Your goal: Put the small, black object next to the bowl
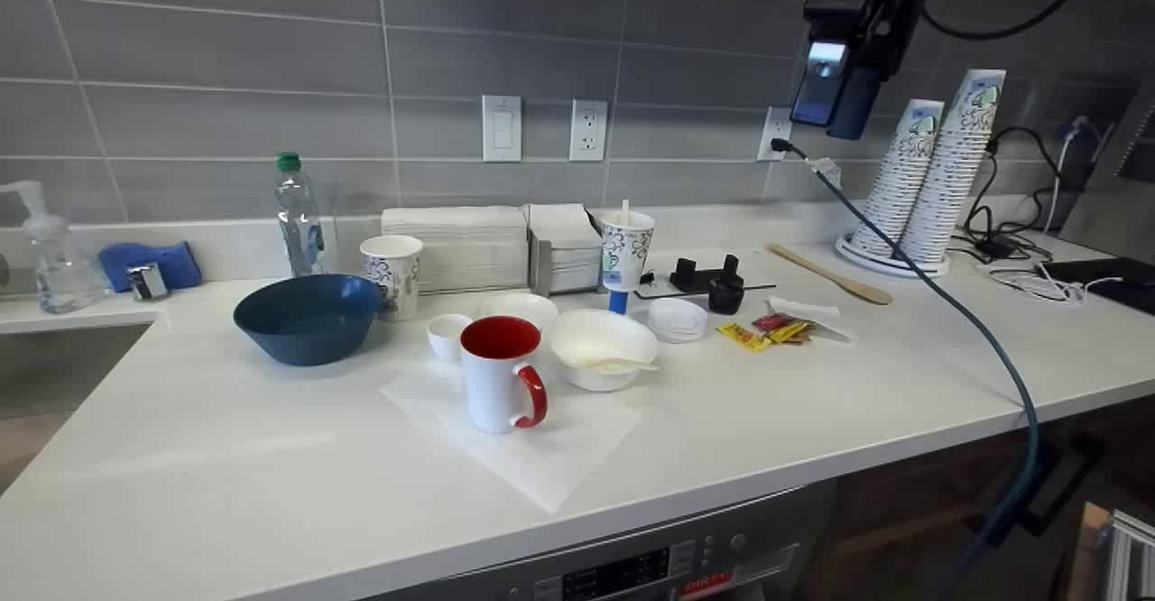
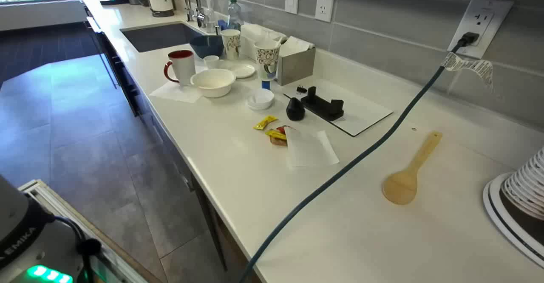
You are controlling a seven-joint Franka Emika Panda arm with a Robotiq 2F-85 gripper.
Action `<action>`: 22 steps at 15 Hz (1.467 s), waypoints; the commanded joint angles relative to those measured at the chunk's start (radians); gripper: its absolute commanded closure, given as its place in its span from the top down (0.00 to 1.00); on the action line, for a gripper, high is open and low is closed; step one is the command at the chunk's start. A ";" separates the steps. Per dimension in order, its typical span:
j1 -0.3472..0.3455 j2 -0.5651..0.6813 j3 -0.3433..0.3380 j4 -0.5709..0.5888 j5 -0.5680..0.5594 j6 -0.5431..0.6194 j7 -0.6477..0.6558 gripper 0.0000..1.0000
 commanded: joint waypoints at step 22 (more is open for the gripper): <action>-0.196 0.181 -0.267 0.076 -0.632 0.388 -0.502 1.00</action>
